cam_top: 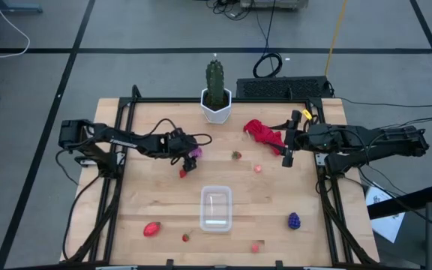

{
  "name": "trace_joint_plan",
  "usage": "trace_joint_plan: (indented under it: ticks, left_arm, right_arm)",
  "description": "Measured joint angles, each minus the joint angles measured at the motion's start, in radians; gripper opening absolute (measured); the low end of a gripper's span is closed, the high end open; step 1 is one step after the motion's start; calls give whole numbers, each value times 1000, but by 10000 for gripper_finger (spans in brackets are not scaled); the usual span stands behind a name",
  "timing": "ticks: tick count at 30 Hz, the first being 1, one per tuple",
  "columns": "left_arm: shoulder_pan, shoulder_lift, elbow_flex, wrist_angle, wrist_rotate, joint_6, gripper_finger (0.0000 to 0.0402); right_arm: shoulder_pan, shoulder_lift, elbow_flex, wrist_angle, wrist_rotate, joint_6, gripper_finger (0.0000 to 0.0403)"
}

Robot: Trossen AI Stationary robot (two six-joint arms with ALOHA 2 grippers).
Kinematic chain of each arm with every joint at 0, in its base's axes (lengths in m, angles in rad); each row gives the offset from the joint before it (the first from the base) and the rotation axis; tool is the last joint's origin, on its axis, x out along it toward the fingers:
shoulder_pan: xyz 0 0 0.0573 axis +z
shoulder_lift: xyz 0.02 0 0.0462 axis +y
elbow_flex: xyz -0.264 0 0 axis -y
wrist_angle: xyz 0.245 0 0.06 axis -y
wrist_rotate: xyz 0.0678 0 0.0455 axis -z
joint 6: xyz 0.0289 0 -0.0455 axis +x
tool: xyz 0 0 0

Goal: Pick and placing Produce into tupperware
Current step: Put the onion into the transparent container

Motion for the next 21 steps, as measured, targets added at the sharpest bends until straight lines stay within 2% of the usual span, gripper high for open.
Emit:
trace_joint_plan:
  ticks: [8,21]
  left_arm:
    - [0,112,7,56,12,10,335]
    - [8,105,7,92,3,25,335]
  right_arm:
    - [0,0,0,-6,0,8,219]
    - [-2,1,0,-6,-1,8,219]
